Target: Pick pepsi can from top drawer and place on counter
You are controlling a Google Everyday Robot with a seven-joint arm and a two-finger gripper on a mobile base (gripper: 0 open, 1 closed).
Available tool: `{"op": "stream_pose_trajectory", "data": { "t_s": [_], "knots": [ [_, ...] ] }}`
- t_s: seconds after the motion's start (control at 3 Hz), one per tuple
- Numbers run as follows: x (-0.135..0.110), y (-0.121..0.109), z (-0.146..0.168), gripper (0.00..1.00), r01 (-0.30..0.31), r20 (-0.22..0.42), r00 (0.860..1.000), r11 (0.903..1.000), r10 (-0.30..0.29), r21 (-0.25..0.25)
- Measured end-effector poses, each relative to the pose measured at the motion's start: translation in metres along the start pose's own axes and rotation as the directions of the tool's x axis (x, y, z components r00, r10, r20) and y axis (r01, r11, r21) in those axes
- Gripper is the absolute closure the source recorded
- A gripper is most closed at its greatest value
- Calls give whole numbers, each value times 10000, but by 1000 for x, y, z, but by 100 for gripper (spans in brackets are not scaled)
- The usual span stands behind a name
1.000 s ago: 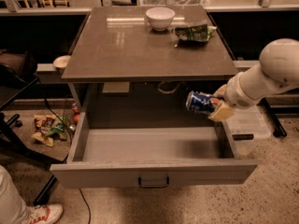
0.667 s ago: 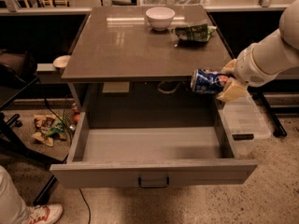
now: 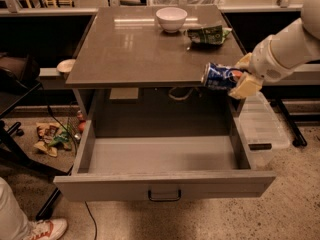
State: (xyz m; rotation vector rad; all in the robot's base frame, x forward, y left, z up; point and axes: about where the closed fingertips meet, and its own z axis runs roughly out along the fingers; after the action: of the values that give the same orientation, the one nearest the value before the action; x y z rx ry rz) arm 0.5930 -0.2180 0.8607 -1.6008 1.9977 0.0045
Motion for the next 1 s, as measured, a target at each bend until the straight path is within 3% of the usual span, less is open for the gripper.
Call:
{"op": "stream_pose_trajectory", "data": {
  "t_s": [0.33,0.67,1.0],
  "knots": [
    [-35,-36,-1,100,-400,857,9954,9989,419,-236],
    [-76,-67,9,100,-1028,1473,9826,9917,1133,-768],
    [-90,-85,-9,100,-995,1773,9786,9944,1042,-348]
  ]
}}
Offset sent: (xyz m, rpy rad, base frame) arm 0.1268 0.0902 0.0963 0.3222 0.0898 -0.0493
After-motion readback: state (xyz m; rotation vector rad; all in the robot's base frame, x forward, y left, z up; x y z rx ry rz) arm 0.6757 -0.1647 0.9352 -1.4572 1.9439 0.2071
